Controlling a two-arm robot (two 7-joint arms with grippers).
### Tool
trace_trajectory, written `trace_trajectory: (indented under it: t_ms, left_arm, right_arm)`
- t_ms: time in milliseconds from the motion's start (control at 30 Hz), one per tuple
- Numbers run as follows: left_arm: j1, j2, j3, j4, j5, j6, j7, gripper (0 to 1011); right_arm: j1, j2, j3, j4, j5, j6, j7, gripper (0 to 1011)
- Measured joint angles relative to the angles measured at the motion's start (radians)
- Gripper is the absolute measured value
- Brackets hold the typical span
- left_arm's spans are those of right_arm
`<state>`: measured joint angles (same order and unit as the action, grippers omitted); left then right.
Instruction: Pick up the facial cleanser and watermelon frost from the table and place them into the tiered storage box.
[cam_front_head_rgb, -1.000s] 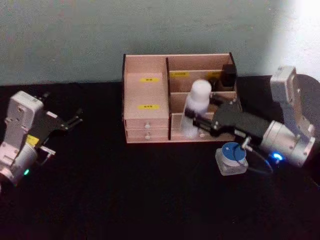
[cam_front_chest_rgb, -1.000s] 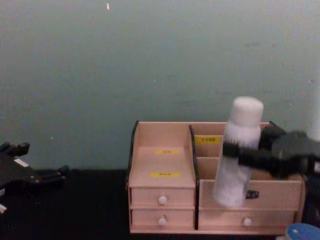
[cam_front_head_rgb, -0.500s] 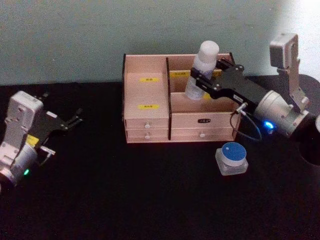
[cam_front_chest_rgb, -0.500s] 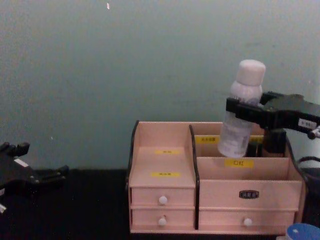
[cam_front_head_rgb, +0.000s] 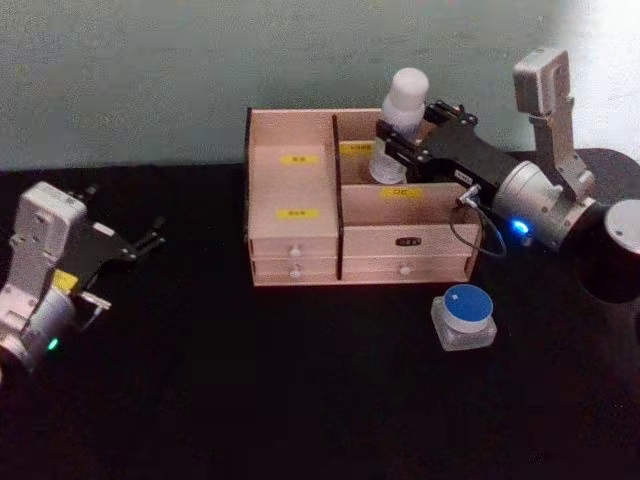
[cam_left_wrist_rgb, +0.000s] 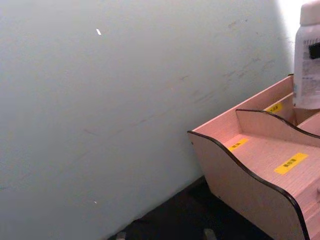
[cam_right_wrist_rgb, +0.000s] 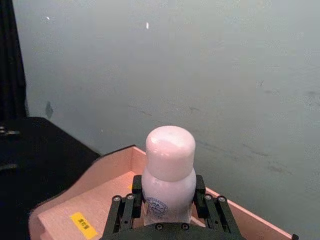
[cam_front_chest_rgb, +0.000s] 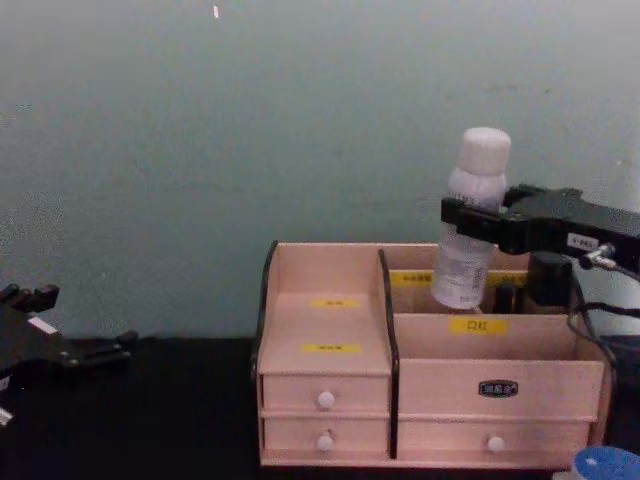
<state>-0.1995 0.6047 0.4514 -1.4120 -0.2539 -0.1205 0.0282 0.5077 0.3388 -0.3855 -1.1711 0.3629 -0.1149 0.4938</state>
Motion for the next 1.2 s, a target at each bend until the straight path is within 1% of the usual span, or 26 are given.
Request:
trace_trajectory:
  t_ms: [300, 500, 1200]
  left_arm:
    - [0.0, 0.0, 0.0, 0.0, 0.0, 0.0, 0.0, 1001]
    - [0.0, 0.0, 0.0, 0.0, 0.0, 0.0, 0.0, 1001]
    - [0.0, 0.0, 0.0, 0.0, 0.0, 0.0, 0.0, 1001]
  right_arm:
    - [0.061, -0.039, -0.006, 0.11, -0.031, -0.015, 0.013, 593]
    - [0.081, -0.053, -0.006, 0.152, -0.037, -0.016, 0.025, 593]
    - [0.109, -0.073, -0.015, 0.23, -0.059, 0.038, 0.039, 593]
